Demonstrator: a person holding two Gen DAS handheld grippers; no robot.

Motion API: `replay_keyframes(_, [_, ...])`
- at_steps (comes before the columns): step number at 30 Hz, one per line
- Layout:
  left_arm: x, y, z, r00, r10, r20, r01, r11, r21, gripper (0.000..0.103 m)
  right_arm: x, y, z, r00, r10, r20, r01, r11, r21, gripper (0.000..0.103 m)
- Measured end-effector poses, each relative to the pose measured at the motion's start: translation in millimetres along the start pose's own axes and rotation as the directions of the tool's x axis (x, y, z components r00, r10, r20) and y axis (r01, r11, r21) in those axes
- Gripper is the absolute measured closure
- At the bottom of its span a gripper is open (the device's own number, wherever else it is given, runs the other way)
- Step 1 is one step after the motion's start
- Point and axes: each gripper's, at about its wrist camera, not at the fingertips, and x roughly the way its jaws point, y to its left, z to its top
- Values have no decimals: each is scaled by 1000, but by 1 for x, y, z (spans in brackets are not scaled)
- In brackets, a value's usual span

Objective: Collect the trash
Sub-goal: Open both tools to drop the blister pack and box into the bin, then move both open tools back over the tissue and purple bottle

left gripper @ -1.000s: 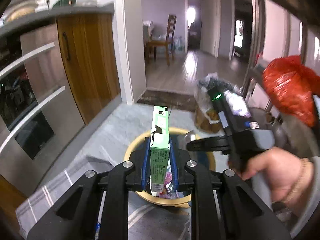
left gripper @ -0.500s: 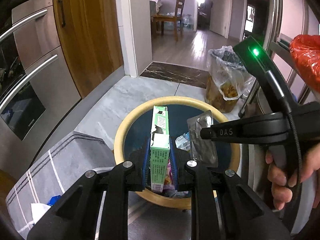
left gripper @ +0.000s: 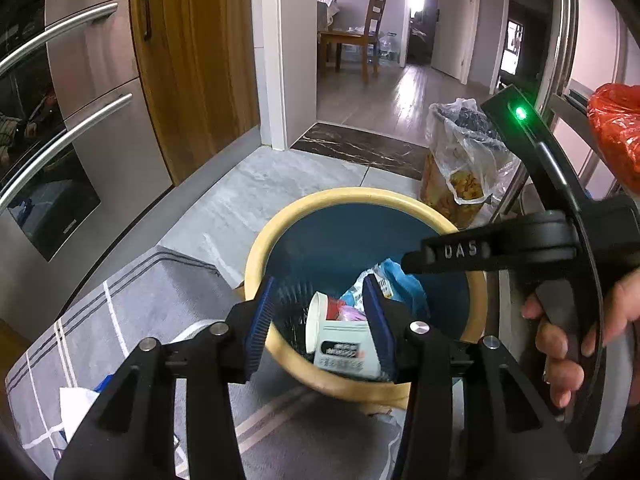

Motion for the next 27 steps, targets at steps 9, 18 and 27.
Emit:
replay_keyframes(9, [-21, 14, -16, 1000, 18, -16, -19, 999, -34, 17, 1, 4, 0, 1000, 6, 1, -6, 1000, -10, 12])
replay_keyframes(18, [-94, 54, -28, 995, 96, 25, -96, 995, -5, 12, -7, 21, -6, 998, -62, 26, 63, 996, -60, 10])
replay_keyframes(27, [-214, 131, -61, 977, 204, 71, -194, 974, -119, 6, -32, 74, -20, 988, -50, 149, 80, 975, -206, 10])
